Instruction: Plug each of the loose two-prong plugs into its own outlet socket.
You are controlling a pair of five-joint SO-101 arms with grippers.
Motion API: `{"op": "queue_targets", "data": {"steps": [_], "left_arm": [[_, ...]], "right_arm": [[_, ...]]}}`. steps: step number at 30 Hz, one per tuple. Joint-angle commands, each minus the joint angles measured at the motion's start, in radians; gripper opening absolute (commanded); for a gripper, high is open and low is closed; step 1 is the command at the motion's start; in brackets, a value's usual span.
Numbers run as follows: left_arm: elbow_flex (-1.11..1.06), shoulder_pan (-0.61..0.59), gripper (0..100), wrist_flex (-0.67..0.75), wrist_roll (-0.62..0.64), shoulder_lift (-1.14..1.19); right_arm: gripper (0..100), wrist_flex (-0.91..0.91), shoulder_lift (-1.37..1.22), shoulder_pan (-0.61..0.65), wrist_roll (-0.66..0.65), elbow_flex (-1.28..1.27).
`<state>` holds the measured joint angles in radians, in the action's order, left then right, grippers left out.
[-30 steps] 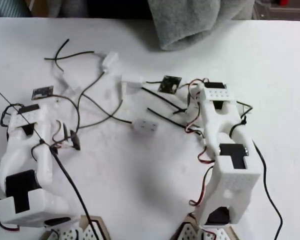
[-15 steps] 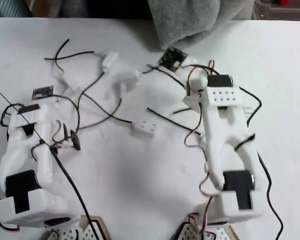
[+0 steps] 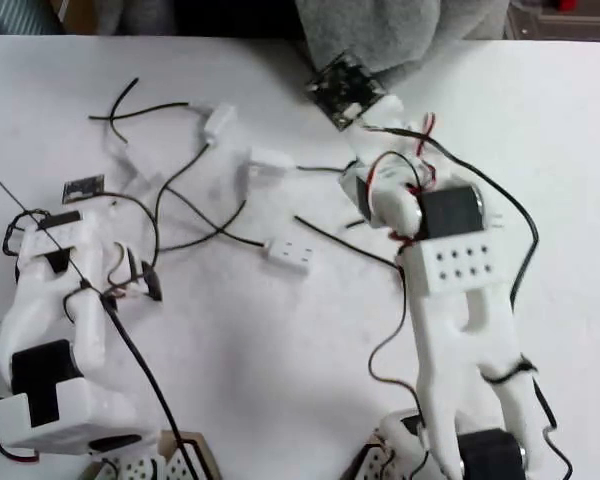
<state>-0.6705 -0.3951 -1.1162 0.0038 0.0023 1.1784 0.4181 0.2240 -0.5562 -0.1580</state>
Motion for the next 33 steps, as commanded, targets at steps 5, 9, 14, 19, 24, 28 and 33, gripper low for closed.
{"op": "queue_targets", "data": {"steps": [5,9,14,19,24,28,33], "left_arm": [[0.0,0.025,24,0.011,0.008,-0.058],[0.0,0.027,24,0.011,0.008,-0.059],[-0.104,0.104,25,0.058,0.008,-0.189],[-0.371,0.255,25,0.252,0.008,-0.55],[-0.655,0.417,25,0.56,0.008,-0.931],[-0.801,0.544,25,0.635,0.008,-1.184],[-0.89,0.622,25,0.635,0.008,-1.434]], "right_arm": [[2.0,-0.101,0.174,-0.001,0.334,-0.095],[1.9,-0.3,0.272,-0.001,0.443,-0.325],[1.9,-0.549,0.435,-0.001,0.473,-0.62],[1.9,-0.651,0.545,0.001,0.471,-0.786],[1.9,-0.661,0.55,0.021,0.479,-0.819],[1.9,-0.662,0.552,0.048,0.479,-0.833],[1.9,-0.725,0.552,0.058,0.48,-0.872]]}}
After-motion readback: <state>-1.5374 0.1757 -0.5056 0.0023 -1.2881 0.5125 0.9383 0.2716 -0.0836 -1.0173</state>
